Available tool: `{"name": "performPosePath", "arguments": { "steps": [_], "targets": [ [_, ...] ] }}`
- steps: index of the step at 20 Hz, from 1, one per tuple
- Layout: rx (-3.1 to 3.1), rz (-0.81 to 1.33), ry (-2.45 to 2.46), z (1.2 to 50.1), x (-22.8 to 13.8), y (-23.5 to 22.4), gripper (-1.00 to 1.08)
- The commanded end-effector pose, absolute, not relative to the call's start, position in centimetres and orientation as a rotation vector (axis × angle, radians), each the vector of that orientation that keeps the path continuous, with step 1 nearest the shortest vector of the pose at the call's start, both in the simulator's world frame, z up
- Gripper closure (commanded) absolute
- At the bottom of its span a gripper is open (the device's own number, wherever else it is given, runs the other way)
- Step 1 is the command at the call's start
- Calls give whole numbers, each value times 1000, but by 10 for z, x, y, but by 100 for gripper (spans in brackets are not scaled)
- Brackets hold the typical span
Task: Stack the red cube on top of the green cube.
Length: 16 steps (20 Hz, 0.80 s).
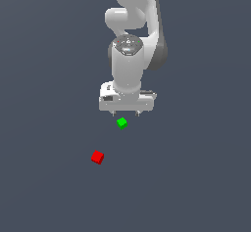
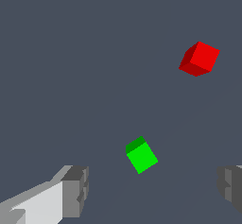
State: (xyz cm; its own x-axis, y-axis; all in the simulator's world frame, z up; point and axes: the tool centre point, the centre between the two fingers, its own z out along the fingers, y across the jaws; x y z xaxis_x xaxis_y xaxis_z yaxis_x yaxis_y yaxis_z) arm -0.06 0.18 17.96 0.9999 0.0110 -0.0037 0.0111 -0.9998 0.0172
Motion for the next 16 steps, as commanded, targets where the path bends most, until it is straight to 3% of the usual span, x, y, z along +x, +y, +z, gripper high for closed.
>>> {"name": "performPosePath", "arguments": {
  "steps": [1,16],
  "targets": [
    [3124,-6,17,180,-1,2,-92],
    [3124,-4,-149,150,36,-25,-92]
  ]
}}
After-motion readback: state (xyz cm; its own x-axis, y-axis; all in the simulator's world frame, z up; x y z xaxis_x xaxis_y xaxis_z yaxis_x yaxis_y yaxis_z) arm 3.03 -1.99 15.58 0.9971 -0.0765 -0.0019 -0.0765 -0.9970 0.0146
